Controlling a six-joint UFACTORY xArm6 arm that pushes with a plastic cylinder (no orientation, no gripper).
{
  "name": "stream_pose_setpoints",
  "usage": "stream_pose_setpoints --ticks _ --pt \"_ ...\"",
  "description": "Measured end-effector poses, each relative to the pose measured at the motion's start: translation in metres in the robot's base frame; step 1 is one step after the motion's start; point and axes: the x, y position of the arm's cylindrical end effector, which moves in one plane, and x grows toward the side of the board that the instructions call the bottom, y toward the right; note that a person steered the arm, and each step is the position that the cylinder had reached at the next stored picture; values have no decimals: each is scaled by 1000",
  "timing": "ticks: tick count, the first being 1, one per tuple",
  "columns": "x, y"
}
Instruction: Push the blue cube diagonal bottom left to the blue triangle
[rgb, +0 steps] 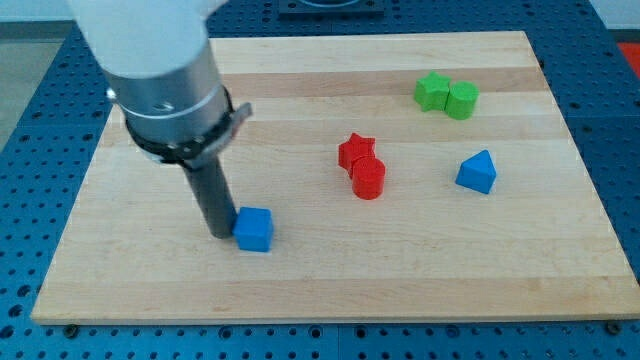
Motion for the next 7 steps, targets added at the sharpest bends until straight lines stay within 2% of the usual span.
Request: stream_pose_setpoints --ticks 1,4,6,7 --pt "6 17" --pt "19 143" --pt "19 151" --pt "25 112"
